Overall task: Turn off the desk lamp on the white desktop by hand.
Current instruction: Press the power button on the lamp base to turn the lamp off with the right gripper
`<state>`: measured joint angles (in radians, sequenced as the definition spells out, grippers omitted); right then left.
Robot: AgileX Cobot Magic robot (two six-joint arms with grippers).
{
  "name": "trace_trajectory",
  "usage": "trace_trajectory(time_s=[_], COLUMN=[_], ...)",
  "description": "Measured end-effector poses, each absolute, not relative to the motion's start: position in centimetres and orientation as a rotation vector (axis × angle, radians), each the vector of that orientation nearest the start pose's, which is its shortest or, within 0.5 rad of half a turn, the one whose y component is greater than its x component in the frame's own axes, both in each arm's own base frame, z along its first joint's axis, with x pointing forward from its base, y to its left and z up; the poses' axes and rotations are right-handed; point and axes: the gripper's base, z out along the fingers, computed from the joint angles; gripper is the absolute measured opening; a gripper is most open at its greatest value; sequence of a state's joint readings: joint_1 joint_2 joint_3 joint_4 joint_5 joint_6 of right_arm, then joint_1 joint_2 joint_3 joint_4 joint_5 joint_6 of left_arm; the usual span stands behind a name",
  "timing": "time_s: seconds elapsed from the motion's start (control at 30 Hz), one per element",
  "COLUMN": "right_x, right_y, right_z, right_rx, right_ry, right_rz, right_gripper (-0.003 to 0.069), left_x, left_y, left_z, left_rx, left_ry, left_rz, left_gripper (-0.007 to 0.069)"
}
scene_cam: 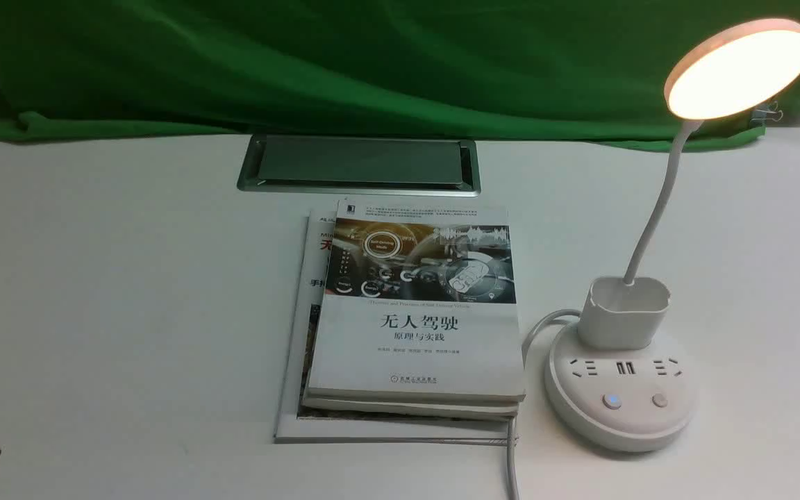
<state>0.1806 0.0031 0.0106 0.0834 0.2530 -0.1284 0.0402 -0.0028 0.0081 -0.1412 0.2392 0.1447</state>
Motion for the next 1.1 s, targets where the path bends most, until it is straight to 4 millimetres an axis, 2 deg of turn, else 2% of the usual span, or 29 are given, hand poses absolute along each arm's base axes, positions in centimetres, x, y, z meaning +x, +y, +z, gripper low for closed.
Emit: trace_trajectory(time_s=[1.1], right_x=[5.49], right_y=[1.19], right_z=[18.95], right_rx=[-0.180], right_ry=[1.710], right_rz=[0.143], right_gripper=[0.0069], left_x=[5.55], left_y=[-0.08], left_z=[18.91], left_rx=[-0.004], left_ry=[1.726], left_rz=[0.006], left_gripper=[0.0242])
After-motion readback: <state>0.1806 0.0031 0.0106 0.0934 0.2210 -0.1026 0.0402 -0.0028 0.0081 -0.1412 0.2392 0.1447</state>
